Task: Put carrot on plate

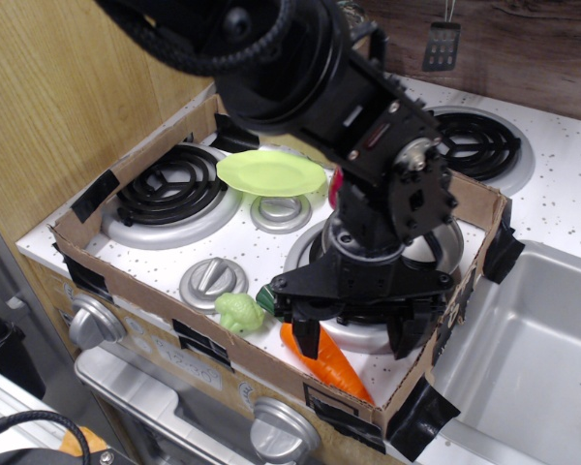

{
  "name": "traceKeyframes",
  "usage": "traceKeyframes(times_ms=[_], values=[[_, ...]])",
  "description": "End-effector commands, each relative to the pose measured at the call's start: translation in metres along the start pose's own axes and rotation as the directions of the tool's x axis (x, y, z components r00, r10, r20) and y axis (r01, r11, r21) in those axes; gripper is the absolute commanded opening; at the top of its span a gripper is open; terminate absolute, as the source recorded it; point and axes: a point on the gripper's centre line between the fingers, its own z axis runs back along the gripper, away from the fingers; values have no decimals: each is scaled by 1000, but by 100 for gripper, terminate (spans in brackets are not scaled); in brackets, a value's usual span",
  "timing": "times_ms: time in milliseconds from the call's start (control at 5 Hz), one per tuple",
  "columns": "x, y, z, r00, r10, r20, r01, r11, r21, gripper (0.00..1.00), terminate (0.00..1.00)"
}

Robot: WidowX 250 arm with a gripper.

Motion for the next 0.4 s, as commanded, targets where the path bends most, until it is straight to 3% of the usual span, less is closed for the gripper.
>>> traceKeyframes(times_ms=[0, 200], values=[[0, 14, -6, 998, 57, 8, -58, 998, 24, 100, 0], [-5, 23, -13, 996, 86, 10, -86, 996, 34, 100, 0]])
